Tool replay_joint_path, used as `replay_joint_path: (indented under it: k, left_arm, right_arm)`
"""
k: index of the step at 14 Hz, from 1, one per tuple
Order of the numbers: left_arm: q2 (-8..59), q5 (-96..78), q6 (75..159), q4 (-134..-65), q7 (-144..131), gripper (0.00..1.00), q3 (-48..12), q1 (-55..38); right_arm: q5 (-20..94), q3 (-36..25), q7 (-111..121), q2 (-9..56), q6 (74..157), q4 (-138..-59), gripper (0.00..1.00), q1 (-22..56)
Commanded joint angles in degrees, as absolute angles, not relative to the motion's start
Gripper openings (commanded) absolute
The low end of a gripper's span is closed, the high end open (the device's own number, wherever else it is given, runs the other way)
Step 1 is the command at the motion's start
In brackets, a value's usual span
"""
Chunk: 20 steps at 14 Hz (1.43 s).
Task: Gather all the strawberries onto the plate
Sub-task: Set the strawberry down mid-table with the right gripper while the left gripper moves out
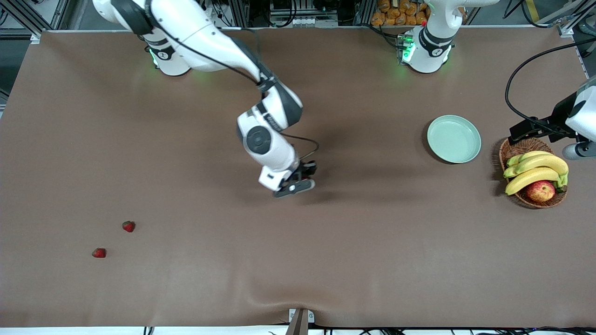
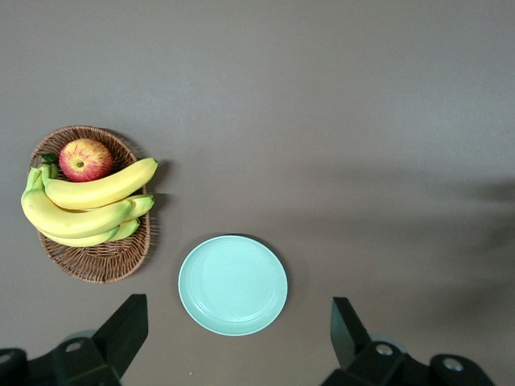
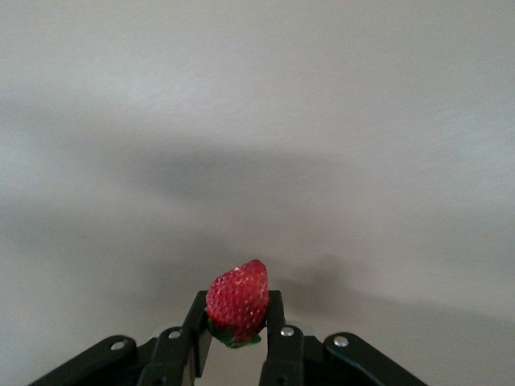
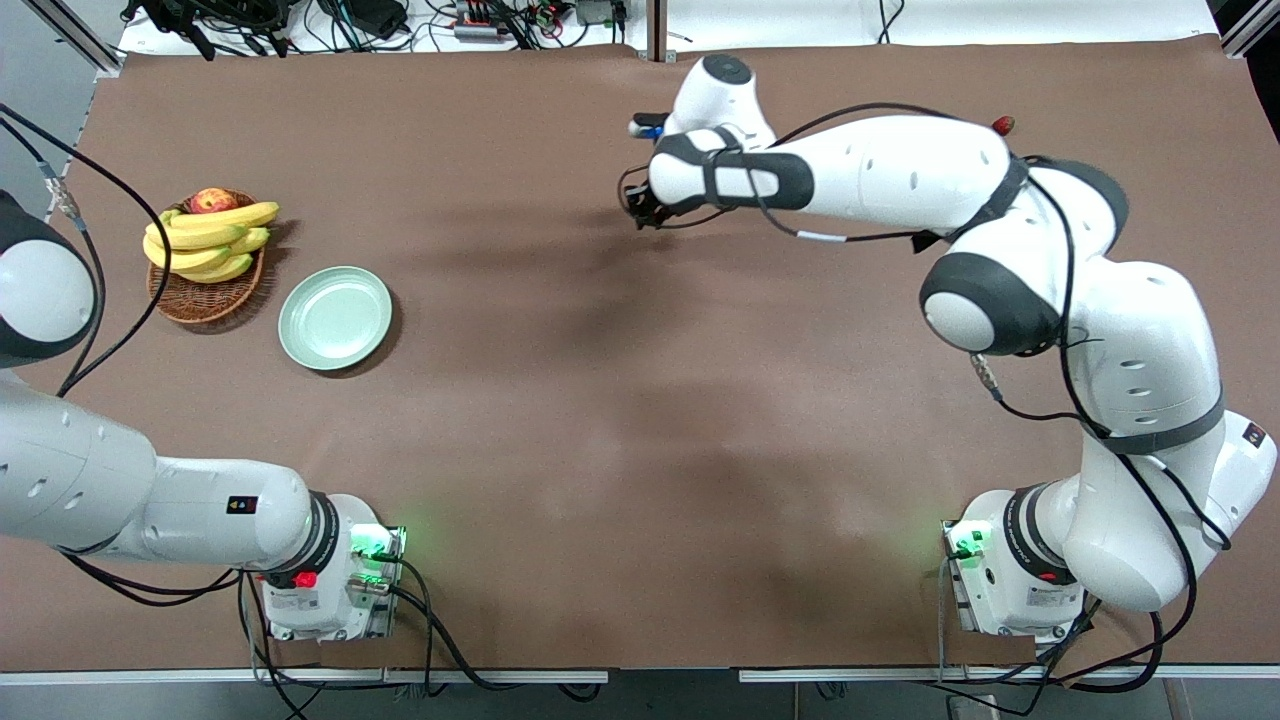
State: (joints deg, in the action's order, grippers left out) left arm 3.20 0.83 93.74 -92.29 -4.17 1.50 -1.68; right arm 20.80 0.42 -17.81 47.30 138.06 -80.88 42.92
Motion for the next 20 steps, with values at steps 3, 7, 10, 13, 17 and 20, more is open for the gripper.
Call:
replay_joint_path:
  k: [3, 7, 10, 13, 17, 20]
  left_arm:
    - [3.78, -0.61, 93.43, -91.49, -3.43, 1.00, 1.41, -1.58]
    - [4.57, -1.93, 93.43, -91.41, -3.43, 1.00, 1.41, -1.93]
    - [5.27, -2.54, 93.78, -91.41, -3.43, 1.00, 1.41, -2.29]
    - [6.94, -4.48, 94.39, -91.23, -3.52, 1.00, 1.41, -2.90]
    - [9.04, -4.83, 97.37, -91.06, -4.74, 1.00, 1.32, -6.14]
    - [11.33, -8.16, 100.89, -90.62, -5.10, 1.00, 1.32, -7.29]
  right_arm:
    - [21.80, -0.26, -23.54, 55.28, 143.43, -73.04, 0.00, 46.49]
    - [21.71, -0.35, -23.91, 57.13, 143.53, -71.90, 0.53, 46.49]
    - [21.01, -0.53, -23.91, 56.26, 143.53, -71.98, 1.00, 46.76]
    - [20.57, -1.23, -24.34, 52.40, 142.21, -74.60, 1.00, 46.32]
    - [20.57, -5.35, -24.26, 44.06, 139.06, -82.51, 1.00, 46.41]
    - [20.22, -10.88, -23.38, 35.71, 135.18, -90.23, 1.00, 46.58]
